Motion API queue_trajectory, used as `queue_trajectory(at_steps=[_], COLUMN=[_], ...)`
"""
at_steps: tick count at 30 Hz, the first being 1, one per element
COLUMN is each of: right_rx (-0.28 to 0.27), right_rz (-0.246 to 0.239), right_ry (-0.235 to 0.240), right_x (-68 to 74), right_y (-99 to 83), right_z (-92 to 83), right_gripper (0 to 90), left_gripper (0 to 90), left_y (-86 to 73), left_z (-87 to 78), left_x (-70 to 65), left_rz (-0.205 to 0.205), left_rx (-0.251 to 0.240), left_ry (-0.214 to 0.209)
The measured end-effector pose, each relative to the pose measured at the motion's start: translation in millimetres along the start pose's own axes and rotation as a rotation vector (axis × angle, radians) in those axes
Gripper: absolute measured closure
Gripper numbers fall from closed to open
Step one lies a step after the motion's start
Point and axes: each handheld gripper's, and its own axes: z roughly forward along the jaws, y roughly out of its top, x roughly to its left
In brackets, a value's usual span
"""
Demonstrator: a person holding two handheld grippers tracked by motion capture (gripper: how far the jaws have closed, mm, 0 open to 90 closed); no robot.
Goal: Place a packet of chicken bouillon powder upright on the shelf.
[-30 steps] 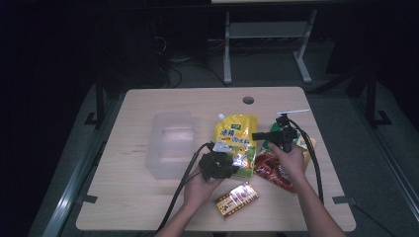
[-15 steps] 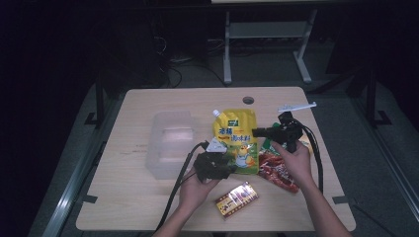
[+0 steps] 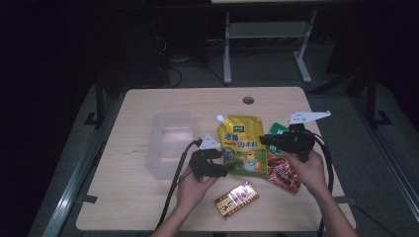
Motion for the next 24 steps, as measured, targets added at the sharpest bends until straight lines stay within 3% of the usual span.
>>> queue_trajectory(at_steps=[6,9,14,17,19,24], right_rx=[-0.013,-0.017,-0.002,0.007,0.016,0.030], right_rz=[-0.042,-0.072,-0.098,-0.121,-0.106,-0.081], right_ry=[0.029,0.040,0.053,0.057,0.063,0.078], right_x=[1.7,4.3,5.5,6.4,5.1,3.3], right_y=[-12.3,-19.8,-26.5,-30.1,-33.4,-36.6], right_z=[-13.0,-20.2,-25.9,-28.4,-28.4,-21.1], right_gripper=[90.0,90.0,89.9,89.6,87.8,81.6], left_gripper=[28.6,26.3,25.5,28.3,33.1,34.2], left_y=[3.4,5.4,9.2,10.2,10.3,9.8], left_z=[2.5,6.4,16.0,19.9,21.4,23.9], left_x=[0.5,1.5,1.3,2.1,1.3,-2.6], left_rz=[-0.016,-0.004,0.002,-0.014,-0.015,0.005], left_rx=[-0.005,0.004,0.020,0.007,-0.002,0.001], left_ry=[0.017,0.021,-0.001,-0.037,-0.055,-0.056])
